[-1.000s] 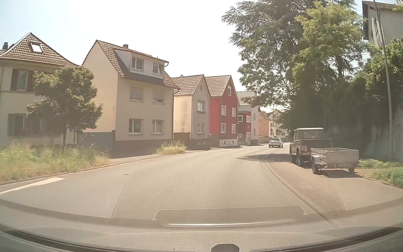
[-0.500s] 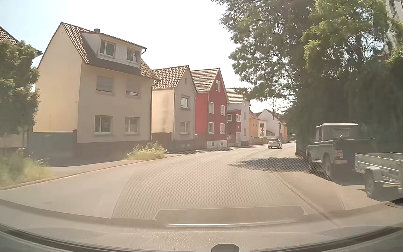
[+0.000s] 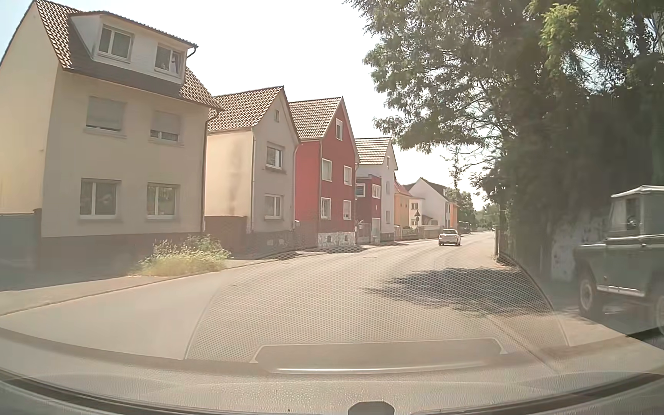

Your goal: Follow the waypoints while adhering to traffic rules and regulations

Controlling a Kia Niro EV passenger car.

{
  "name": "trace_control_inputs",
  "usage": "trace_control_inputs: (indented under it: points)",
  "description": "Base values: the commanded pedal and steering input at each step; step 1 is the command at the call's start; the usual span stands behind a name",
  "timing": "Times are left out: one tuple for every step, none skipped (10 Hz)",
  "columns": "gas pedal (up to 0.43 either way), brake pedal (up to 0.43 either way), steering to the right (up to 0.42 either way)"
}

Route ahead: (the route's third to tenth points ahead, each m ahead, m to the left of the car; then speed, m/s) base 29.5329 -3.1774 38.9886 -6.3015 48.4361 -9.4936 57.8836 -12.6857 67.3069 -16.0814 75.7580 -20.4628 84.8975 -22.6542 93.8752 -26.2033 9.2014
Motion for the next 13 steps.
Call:
trace_control_inputs:
  points:
    - [0.0,0.207,0.048]
    - [0.0,0.207,0.048]
    - [0.0,0.201,0.048]
    - [0.0,0.201,0.048]
    - [0.0,0.201,0.048]
    - [0.0,0.195,0.048]
    - [0.0,0.195,0.049]
    - [0.0,0.189,0.051]
    - [0.0,0.183,0.053]
    - [0.0,0.177,0.055]
    - [0.0,0.122,0.059]
    - [0.0,0.0,0.063]
    - [0.0,0.0,0.069]
